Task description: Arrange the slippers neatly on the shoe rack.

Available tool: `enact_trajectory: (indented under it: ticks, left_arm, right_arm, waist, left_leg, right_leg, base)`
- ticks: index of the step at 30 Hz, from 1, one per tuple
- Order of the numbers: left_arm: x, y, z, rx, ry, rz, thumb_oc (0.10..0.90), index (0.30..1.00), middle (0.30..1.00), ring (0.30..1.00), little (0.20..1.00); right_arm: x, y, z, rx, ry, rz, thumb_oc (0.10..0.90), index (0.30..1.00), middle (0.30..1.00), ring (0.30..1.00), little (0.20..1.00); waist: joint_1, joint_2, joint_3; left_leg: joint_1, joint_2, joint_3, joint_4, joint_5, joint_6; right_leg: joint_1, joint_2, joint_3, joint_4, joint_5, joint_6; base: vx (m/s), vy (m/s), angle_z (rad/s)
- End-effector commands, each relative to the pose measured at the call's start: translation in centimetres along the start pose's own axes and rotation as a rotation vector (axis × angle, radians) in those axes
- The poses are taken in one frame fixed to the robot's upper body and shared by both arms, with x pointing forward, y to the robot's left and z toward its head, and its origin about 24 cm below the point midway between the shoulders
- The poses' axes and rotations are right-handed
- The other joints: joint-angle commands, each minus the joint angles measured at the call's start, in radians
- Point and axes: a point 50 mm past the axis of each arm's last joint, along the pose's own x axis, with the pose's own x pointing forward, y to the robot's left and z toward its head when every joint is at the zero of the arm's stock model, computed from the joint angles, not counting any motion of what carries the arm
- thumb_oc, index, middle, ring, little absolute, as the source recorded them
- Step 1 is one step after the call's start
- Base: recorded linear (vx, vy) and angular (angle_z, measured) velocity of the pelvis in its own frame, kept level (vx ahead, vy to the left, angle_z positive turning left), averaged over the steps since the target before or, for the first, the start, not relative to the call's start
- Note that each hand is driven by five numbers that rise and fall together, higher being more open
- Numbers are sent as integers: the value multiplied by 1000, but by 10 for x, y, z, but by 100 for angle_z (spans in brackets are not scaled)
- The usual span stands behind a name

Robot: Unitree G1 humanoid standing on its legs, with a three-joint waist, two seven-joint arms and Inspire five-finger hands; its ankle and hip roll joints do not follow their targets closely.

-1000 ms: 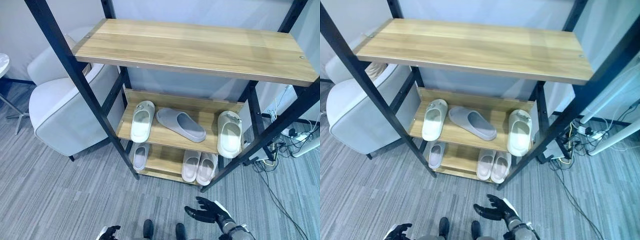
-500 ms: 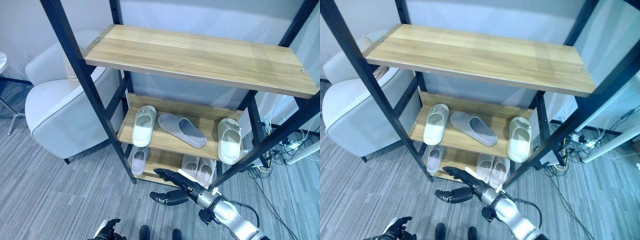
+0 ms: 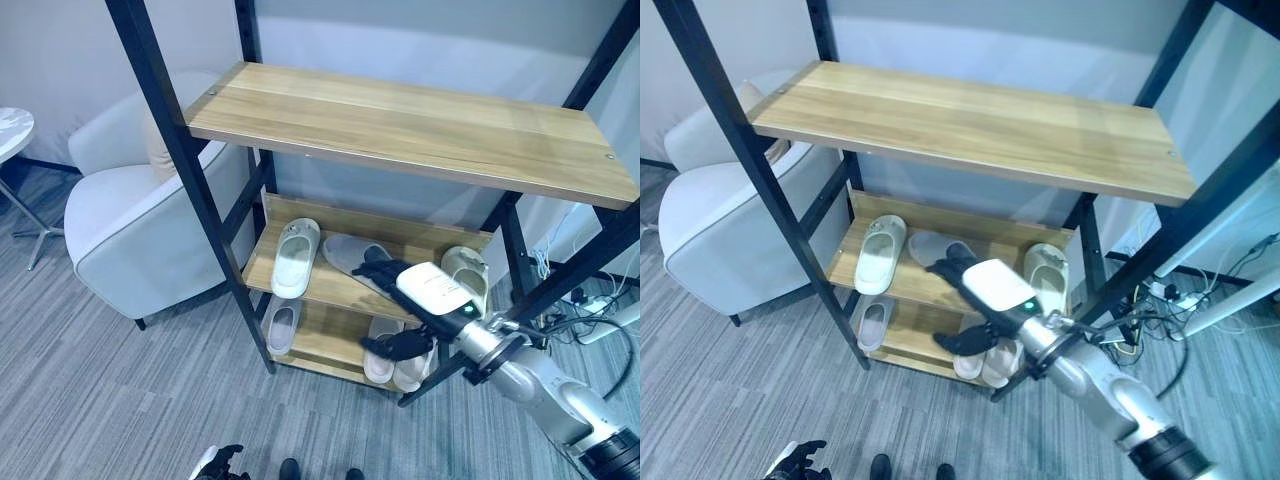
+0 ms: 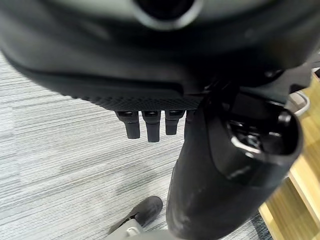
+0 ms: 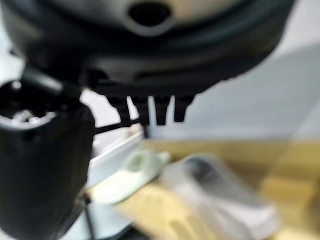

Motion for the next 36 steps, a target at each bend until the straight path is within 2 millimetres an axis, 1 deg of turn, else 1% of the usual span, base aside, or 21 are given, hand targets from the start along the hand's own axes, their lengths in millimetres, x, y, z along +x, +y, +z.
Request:
enact_trajectory:
  ticks: [1, 2, 3, 4, 5, 7, 9, 10, 11, 14, 16, 17, 20, 22, 24, 28, 32, 36]
  left_arm:
    - [-1, -13, 3, 76, -31, -62, 800, 900, 900, 900, 900]
    - [0, -13, 3, 77, -32, -62, 800, 900, 900, 900, 900]
    - [0, -11, 3, 77, -31, -59, 800, 900, 900, 900, 900]
    - [0, -10, 3, 78, -33, -56, 800, 900, 900, 900, 900]
    - [0, -10, 3, 78, -32, -56, 800, 900, 900, 900, 900]
    - [1, -7, 5, 84, -39, -47, 800, 900, 900, 900, 900]
    - [1, -5, 4, 80, -38, -41, 800, 900, 900, 900, 900]
    - [1, -5, 5, 80, -40, -41, 800, 900, 900, 900, 900]
    - [1, -4, 6, 82, -46, -40, 800, 900, 900, 900, 900]
    - [3, 0, 11, 82, -67, -28, 800, 900, 900, 900, 900]
    - [4, 2, 16, 78, -80, -21, 800, 900, 900, 900, 900]
    - [4, 2, 17, 75, -83, -21, 800, 900, 900, 900, 900]
    - [5, 4, 18, 68, -81, -12, 800, 900, 900, 900, 900]
    - [5, 5, 18, 56, -81, -5, 800, 900, 900, 900, 900]
    - [5, 5, 18, 59, -83, -5, 800, 900, 900, 900, 900]
    - [5, 6, 18, 64, -83, -4, 800, 900, 900, 900, 900]
    - [6, 8, 20, 70, -94, 1, 800, 900, 900, 900, 900]
    - [6, 8, 23, 70, -103, 2, 800, 900, 900, 900, 900]
  right_arm:
    - [21, -64, -4, -142, -37, -326, 800, 900, 900, 900, 900]
    - [21, -68, -8, -160, -19, -339, 800, 900, 900, 900, 900]
    - [20, -71, -17, -179, 24, -366, 800, 900, 900, 900, 900]
    - [20, -71, -21, -175, 46, -376, 800, 900, 900, 900, 900]
    - [20, -71, -21, -175, 46, -376, 800, 900, 900, 900, 900]
    - [20, -75, -32, -161, 99, -410, 800, 900, 900, 900, 900]
    - [18, -79, -36, -180, 115, -428, 800, 900, 900, 900, 900]
    - [17, -80, -36, -181, 116, -430, 800, 900, 900, 900, 900]
    - [17, -82, -38, -197, 123, -434, 800, 900, 900, 900, 900]
    - [17, -94, -46, -263, 135, -436, 800, 900, 900, 900, 900]
    - [18, -103, -54, -268, 164, -460, 800, 900, 900, 900, 900]
    - [17, -104, -57, -262, 180, -473, 800, 900, 900, 900, 900]
    - [16, -109, -61, -244, 204, -508, 800, 900, 900, 900, 900]
    - [10, -115, -66, -255, 228, -531, 800, 900, 900, 900, 900]
    - [6, -115, -70, -247, 247, -537, 800, 900, 900, 900, 900]
    - [6, -119, -72, -262, 246, -531, 800, 900, 900, 900, 900]
    - [10, -129, -72, -339, 229, -512, 800, 900, 900, 900, 900]
    - [13, -133, -71, -387, 217, -507, 800, 900, 900, 900, 900]
  waist:
    - [52, -27, 12]
    - [55, -29, 14]
    - [59, -33, 19]
    - [62, -34, 20]
    - [62, -35, 20]
    - [72, -41, 25]
    - [75, -44, 26]
    - [75, -45, 28]
    - [77, -46, 30]
    - [80, -54, 44]
    - [78, -57, 53]
    - [78, -58, 53]
    - [76, -60, 52]
    - [73, -61, 54]
    - [75, -61, 56]
    - [78, -64, 63]
    - [82, -65, 77]
    - [83, -67, 84]
  left_leg:
    - [36, 37, -29, 22, -102, -41]
    - [31, 37, -32, 23, -103, -40]
    - [23, 37, -34, 26, -103, -40]
    - [17, 37, -35, 27, -103, -40]
    - [17, 37, -35, 27, -103, -40]
    - [4, 37, -41, 29, -103, -40]
    - [2, 38, -45, 26, -111, -40]
    - [-4, 37, -45, 30, -102, -40]
    - [-4, 37, -47, 27, -110, -40]
    - [-28, 38, -51, 24, -100, -43]
    - [-54, 36, -59, 19, -89, -45]
    - [-61, 35, -60, 18, -87, -46]
    - [-70, 33, -63, 14, -83, -47]
    - [-73, 31, -66, 11, -83, -48]
    - [-71, 30, -69, 11, -84, -48]
    - [-74, 28, -73, 11, -84, -48]
    - [-86, 29, -76, 11, -80, -51]
    - [-97, 27, -78, 11, -77, -52]
  right_leg:
    - [44, -61, 12, 14, -69, 108]
    - [43, -61, 11, 13, -69, 109]
    - [37, -60, 11, 11, -67, 110]
    - [34, -59, 11, 10, -66, 110]
    - [33, -59, 11, 10, -66, 110]
    - [25, -59, 8, 8, -64, 110]
    - [23, -58, 6, 7, -72, 111]
    - [18, -58, 7, 7, -63, 111]
    - [18, -58, 6, 7, -71, 111]
    - [-5, -59, 0, 6, -67, 114]
    - [-32, -60, -4, 6, -60, 116]
    - [-39, -60, -5, 6, -59, 116]
    - [-49, -60, -8, 6, -57, 116]
    - [-52, -63, -13, 6, -58, 118]
    - [-50, -64, -15, 6, -59, 118]
    - [-53, -64, -16, 6, -58, 119]
    - [-69, -66, -20, 6, -53, 121]
    - [-80, -66, -20, 6, -50, 121]
  base:
    - [9, -8, 9]
    - [8, -8, 19]
    - [0, -10, 16]
    - [2, -4, 12]
    - [0, 0, 0]
    - [0, 0, 0]
    - [25, 0, 1]
    - [38, -6, 4]
    - [0, 0, 0]
    - [-31, -14, 4]
    - [-56, -8, 12]
    - [-20, 3, 23]
    - [1, 2, 9]
    - [27, 8, 3]
    - [0, 0, 0]
    - [0, 0, 0]
    - [-5, -4, 2]
    - [-7, -6, 5]
